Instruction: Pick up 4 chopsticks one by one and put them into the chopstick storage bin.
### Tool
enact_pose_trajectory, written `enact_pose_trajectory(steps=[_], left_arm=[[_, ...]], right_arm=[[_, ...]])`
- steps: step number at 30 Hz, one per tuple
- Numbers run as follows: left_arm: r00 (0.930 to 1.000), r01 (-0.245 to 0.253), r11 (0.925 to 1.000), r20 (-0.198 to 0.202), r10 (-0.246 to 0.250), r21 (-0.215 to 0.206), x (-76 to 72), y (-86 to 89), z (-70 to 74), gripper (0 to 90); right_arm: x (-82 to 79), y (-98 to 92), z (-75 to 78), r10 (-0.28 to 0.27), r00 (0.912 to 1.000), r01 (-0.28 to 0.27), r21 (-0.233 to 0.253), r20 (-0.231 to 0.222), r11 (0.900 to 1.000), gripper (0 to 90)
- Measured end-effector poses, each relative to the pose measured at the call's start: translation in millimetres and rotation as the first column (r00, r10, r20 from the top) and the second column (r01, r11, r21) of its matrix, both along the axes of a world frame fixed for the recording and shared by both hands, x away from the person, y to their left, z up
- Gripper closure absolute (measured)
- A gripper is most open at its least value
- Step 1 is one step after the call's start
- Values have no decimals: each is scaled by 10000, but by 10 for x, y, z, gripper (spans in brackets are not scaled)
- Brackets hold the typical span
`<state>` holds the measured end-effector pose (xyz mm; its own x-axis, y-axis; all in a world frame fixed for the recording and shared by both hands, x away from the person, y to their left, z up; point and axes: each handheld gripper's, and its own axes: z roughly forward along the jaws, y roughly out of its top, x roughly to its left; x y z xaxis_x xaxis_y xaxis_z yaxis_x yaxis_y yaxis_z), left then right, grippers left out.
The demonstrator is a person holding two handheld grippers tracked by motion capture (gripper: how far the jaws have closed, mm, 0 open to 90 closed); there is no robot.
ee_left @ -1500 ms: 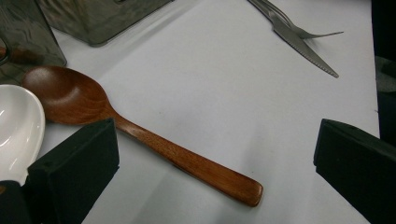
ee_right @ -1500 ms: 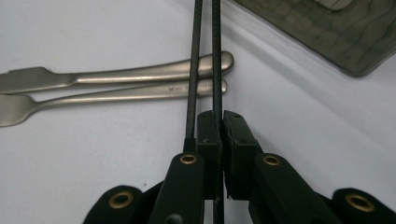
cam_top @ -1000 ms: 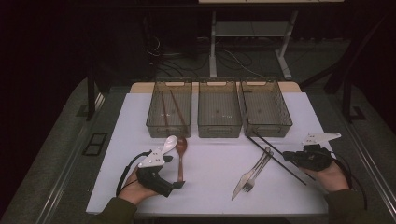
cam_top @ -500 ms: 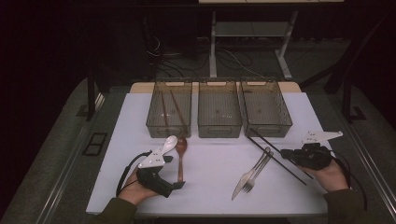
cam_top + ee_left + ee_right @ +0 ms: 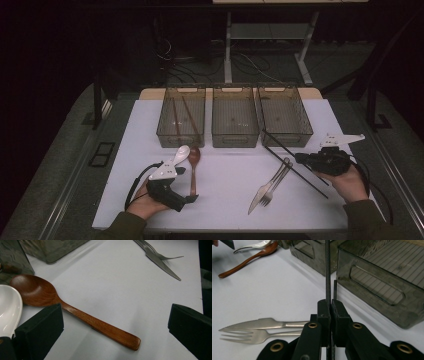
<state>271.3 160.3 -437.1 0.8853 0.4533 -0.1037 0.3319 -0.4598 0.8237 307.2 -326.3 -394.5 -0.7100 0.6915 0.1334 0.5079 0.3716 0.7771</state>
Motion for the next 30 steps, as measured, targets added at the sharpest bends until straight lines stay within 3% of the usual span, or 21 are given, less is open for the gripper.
enact_pose_trajectory(steps=[16, 30], left_arm=[[10000, 31, 10000, 7, -31, 44, 0, -8, -3, 0], [10000, 3, 10000, -5, -3, -33, 2, -5, -4, 0]], right_arm=[[110, 217, 98, 34, 9999, -37, 210, 138, 9998, 860], [252, 528, 172, 416, 9985, -433, 447, 365, 9981, 860]])
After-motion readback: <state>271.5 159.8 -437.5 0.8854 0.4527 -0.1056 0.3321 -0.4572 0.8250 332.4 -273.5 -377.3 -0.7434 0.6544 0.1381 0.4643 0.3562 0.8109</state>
